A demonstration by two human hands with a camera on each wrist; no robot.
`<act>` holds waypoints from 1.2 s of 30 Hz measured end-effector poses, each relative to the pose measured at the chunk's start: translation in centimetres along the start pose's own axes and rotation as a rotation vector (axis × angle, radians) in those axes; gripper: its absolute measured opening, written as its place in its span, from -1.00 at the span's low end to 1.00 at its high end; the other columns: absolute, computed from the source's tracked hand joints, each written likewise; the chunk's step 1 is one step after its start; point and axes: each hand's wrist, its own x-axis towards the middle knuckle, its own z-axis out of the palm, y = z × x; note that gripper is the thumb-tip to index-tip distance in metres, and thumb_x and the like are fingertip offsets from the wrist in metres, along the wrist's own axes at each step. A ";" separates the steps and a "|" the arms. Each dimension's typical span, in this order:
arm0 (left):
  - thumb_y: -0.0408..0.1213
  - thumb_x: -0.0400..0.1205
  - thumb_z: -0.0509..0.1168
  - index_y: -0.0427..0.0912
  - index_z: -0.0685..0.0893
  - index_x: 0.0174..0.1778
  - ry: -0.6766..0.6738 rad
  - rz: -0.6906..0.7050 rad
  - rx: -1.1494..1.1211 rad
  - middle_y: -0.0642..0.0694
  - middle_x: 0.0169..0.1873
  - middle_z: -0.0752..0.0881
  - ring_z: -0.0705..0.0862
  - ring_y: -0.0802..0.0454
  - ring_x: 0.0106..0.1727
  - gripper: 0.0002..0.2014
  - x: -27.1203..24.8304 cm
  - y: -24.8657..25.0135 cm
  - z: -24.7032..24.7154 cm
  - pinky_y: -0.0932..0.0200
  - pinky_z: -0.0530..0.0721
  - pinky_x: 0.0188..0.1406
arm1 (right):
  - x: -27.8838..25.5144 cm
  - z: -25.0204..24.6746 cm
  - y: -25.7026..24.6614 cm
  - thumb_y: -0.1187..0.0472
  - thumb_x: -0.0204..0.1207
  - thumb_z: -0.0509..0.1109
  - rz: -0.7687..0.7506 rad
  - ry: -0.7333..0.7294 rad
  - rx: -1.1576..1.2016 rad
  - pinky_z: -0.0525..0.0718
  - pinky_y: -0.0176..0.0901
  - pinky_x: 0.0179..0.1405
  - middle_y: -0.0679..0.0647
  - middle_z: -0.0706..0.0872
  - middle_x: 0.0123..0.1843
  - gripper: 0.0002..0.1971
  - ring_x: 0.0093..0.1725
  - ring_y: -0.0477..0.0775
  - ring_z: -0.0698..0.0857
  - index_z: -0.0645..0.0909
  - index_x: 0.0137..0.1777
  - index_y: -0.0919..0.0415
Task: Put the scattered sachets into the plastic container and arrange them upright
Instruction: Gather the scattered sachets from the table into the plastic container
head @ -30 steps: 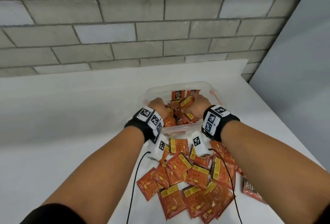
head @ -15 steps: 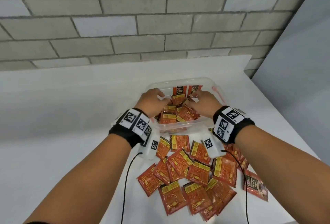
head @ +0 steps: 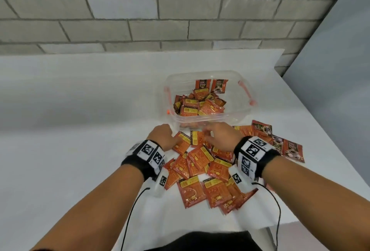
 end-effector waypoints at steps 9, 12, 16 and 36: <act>-0.11 0.49 0.51 -0.25 0.54 0.16 -0.036 -0.032 0.025 -0.14 0.07 0.67 0.65 -0.09 0.04 -0.55 0.5 -0.1 0.9 0.14 0.56 -0.12 | 1.7 3.6 -0.5 0.13 0.57 0.39 0.033 0.001 -0.169 0.33 0.11 0.50 0.13 0.14 0.68 -0.52 0.56 0.30 0.25 0.45 0.47 0.22; -0.24 0.53 0.46 -0.25 0.52 0.17 -0.020 -0.034 -0.064 -0.16 0.07 0.65 0.62 -0.08 0.04 -0.63 0.3 -1.1 0.1 0.16 0.52 -0.11 | 1.5 3.3 -0.5 0.13 0.51 0.46 0.068 0.028 -0.057 0.44 0.06 0.40 0.14 0.30 0.60 -0.50 0.47 0.26 0.37 0.47 0.41 0.22; -0.32 0.55 0.41 -0.21 0.50 0.26 -0.017 -0.014 -0.220 -0.17 0.18 0.64 0.62 -0.06 0.08 -0.62 0.2 -3.1 -1.1 0.13 0.55 -0.05 | 0.7 2.1 -0.3 0.23 0.59 0.36 0.177 0.099 0.234 0.51 -0.23 -0.25 0.08 0.62 0.18 -0.62 -0.09 0.00 0.61 0.43 0.38 0.15; -0.19 0.45 0.50 -0.17 0.53 0.26 -0.176 0.235 0.149 -0.14 0.12 0.66 0.62 -0.09 0.11 -0.51 -1.8 3.8 4.4 0.06 0.64 0.05 | -1.7 2.7 4.0 0.13 0.51 0.34 0.343 -0.010 0.015 0.58 0.00 0.23 0.23 0.53 0.35 -0.44 0.30 0.21 0.54 0.36 0.49 0.27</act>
